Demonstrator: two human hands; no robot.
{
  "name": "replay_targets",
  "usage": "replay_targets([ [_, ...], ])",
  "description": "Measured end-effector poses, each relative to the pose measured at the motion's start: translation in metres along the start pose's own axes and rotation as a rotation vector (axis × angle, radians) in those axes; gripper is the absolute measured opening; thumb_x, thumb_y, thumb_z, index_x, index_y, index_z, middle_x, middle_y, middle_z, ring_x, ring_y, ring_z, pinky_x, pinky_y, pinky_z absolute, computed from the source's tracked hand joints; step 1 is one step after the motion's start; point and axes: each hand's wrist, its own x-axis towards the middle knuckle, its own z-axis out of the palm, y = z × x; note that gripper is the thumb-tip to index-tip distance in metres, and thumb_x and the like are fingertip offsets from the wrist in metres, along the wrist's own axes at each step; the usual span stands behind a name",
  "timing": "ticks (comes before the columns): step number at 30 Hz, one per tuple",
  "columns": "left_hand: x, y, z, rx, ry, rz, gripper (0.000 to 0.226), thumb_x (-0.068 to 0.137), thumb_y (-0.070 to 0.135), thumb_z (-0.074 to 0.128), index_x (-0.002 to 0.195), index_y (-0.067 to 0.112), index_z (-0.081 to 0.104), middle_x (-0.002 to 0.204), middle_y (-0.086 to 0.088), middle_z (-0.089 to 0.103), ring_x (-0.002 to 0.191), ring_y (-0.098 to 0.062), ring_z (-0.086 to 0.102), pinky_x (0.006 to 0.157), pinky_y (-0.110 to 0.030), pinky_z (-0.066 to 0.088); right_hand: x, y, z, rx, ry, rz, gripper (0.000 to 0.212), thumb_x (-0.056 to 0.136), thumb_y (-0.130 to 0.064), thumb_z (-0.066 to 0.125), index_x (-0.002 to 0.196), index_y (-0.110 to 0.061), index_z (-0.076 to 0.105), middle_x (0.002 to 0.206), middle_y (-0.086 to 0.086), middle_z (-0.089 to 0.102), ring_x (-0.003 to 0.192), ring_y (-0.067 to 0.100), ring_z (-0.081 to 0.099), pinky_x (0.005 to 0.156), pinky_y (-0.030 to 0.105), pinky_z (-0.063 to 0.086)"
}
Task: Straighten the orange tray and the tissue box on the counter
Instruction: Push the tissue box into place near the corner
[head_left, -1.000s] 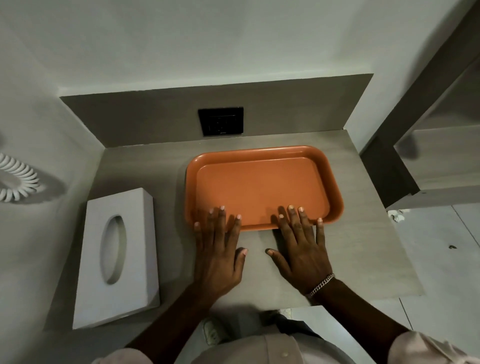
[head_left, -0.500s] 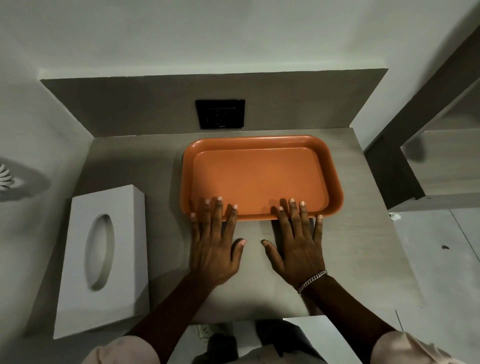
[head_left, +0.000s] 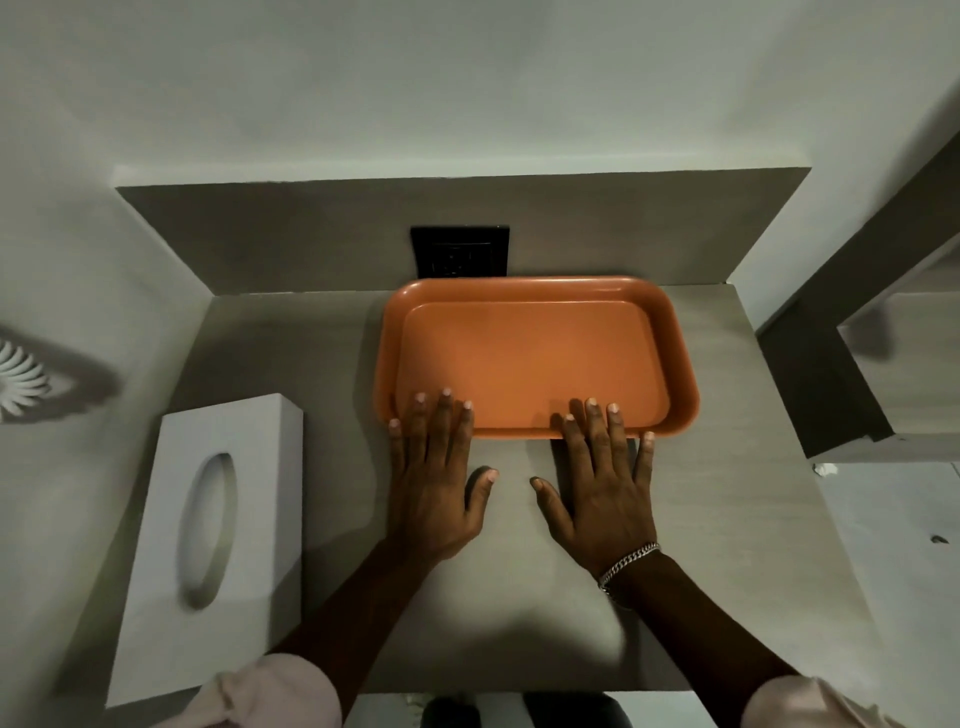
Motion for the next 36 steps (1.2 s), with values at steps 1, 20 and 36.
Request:
replay_targets([
  [1, 0.000, 0.000, -0.001, -0.005, 0.001, 0.000, 0.079, 0.093, 0.057, 0.037, 0.156, 0.017, 0.011, 0.166, -0.010, 0.007, 0.153, -0.034, -0.001, 0.123, -0.058, 0.000, 0.000, 0.000, 0.000, -0.001, -0.005, 0.004, 0.080, 0.093, -0.062, 0.038, 0.159, -0.019, 0.023, 0.169, 0.009, 0.013, 0.157, 0.030, 0.002, 0.122, 0.062, 0.003],
  [20, -0.094, -0.046, -0.093, -0.077, 0.239, -0.499, 0.082, 0.091, 0.048, 0.041, 0.154, 0.004, 0.010, 0.164, -0.020, 0.008, 0.153, -0.037, -0.001, 0.123, -0.057, 0.003, -0.016, -0.095, -0.025, 0.239, -0.167, -0.635, 0.085, 0.096, -0.060, 0.044, 0.160, -0.026, -0.001, 0.169, 0.008, 0.000, 0.157, 0.024, -0.005, 0.125, 0.048, -0.003],
  [36, -0.109, -0.099, -0.091, -0.003, 0.054, -1.022, 0.130, 0.055, 0.089, 0.043, 0.150, 0.006, 0.012, 0.155, -0.028, 0.023, 0.142, -0.047, 0.024, 0.117, -0.065, 0.011, 0.025, -0.168, 0.023, -0.143, -0.552, -0.979, 0.106, 0.080, -0.090, 0.021, 0.159, -0.028, -0.015, 0.167, 0.008, -0.025, 0.153, 0.031, -0.023, 0.119, 0.064, -0.013],
])
